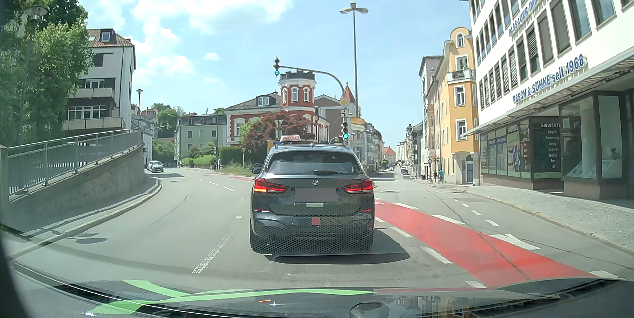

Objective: Follow the waypoints while adhering to traffic rules and regulations

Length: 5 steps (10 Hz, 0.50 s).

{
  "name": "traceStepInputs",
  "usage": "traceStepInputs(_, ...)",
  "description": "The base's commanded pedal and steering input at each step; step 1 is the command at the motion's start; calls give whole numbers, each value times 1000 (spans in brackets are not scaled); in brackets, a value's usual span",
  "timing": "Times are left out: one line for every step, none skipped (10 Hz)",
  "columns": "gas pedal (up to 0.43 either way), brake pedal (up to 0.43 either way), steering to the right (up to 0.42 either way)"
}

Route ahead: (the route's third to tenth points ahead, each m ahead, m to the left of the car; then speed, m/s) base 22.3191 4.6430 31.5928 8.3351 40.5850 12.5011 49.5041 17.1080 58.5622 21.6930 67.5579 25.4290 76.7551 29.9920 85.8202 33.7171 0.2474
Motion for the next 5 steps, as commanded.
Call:
traceStepInputs(0,0,-59)
traceStepInputs(0,0,-60)
traceStepInputs(0,0,-59)
traceStepInputs(20,0,-59)
traceStepInputs(98,0,-59)
